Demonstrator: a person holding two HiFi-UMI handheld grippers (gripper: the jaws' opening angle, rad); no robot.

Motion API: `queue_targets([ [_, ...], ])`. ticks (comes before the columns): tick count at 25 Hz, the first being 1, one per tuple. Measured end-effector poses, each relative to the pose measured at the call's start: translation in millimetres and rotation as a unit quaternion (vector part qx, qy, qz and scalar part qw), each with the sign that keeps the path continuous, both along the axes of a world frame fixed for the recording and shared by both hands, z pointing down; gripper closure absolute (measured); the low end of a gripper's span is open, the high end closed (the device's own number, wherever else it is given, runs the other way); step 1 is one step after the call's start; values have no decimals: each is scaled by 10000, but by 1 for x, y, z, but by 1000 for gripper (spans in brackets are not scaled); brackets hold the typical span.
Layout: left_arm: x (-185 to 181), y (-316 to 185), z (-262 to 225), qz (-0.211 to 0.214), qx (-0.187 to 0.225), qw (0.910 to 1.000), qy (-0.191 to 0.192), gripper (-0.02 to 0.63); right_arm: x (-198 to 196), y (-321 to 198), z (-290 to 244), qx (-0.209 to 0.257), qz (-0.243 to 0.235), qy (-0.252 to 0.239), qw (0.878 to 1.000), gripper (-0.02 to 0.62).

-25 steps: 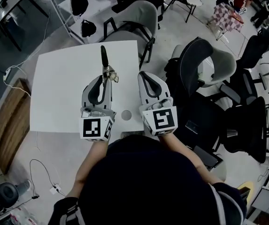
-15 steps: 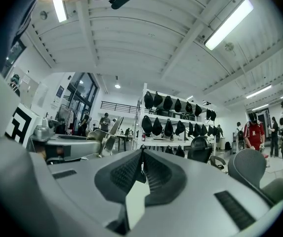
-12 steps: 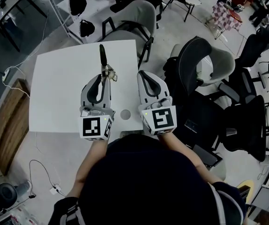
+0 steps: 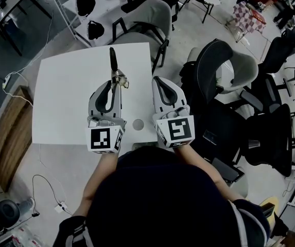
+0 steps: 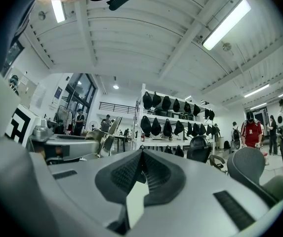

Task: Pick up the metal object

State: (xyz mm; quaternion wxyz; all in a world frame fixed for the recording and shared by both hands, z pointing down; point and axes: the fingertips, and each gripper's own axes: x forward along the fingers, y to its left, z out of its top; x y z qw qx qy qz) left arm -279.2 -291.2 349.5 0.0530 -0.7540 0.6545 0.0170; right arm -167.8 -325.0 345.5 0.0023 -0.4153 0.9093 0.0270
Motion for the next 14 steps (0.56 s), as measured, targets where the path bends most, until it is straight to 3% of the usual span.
queue_targets([
  [14,5,4,1,-17,-26,10000,-89,528,0,4,1,12,-74,-9,10000,569],
])
